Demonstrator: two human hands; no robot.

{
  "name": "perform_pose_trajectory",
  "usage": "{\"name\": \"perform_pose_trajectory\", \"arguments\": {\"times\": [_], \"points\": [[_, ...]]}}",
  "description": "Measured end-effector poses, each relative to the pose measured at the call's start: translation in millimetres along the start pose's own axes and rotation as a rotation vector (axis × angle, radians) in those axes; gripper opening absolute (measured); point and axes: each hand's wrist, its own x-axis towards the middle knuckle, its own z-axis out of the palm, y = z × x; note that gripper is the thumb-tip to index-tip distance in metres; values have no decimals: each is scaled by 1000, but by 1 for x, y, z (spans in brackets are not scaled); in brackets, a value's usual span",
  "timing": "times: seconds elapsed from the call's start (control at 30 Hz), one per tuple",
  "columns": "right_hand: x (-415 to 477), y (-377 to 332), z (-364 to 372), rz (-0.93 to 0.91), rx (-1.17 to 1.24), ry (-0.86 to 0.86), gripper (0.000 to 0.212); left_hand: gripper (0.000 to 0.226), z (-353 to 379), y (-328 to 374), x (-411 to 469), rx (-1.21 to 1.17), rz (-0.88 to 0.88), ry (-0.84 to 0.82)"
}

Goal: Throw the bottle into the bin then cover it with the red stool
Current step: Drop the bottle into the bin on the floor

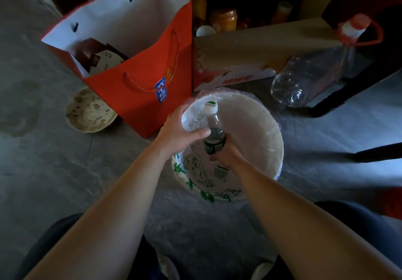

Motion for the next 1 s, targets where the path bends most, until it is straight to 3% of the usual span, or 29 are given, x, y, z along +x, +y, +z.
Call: {"name": "perform_pose_trajectory", "arguments": {"times": [0.43,0.7,0.87,1.0], "points": [[27,12,14,138,-87,13,82,90,3,4,-9,46,13,34],[6,-8,10,130,15,53,81,91,4,7,-12,64,-42,38],[2,-10,8,100,8,95,66,94,4,9,-12,77,-82,18],[5,-8,5,232,22,59,81,93,4,10,-12,87,-79,26]]}}
